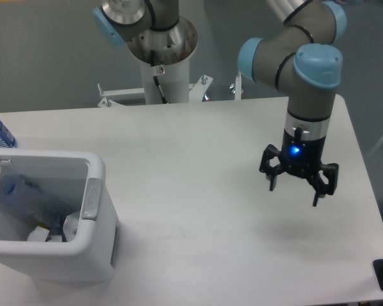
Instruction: Place the trash in the trash can
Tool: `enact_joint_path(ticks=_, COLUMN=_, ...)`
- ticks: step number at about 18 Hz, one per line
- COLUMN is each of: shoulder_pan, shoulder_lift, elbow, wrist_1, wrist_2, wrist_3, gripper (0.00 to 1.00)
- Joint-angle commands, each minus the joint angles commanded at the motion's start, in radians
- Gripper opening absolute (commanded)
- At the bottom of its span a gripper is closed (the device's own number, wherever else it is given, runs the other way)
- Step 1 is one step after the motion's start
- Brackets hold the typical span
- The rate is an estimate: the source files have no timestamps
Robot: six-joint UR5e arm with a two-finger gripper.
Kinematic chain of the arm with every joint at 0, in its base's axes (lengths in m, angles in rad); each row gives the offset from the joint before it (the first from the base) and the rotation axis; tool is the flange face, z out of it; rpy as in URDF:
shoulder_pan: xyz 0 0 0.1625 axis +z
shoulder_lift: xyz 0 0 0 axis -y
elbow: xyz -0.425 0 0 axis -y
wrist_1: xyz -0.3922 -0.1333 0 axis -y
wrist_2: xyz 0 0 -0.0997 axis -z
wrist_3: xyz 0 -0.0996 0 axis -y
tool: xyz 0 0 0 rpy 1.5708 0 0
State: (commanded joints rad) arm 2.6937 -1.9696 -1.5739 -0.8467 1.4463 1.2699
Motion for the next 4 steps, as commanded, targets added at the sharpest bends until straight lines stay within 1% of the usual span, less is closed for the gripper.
enact_joint_path(ticks=2, shoulder_pan=-0.002, shoulder_lift=-0.003, elbow=0.008, wrist_1=-0.02, wrist_2=0.028, wrist_3=0.041, gripper=1.0)
enact_joint_path(ticks=4, shoulder_pan=0.0, shoulder_lift=-0.003, elbow=0.009, wrist_1=-0.025, wrist_2=0.029, wrist_3=0.06, gripper=1.0)
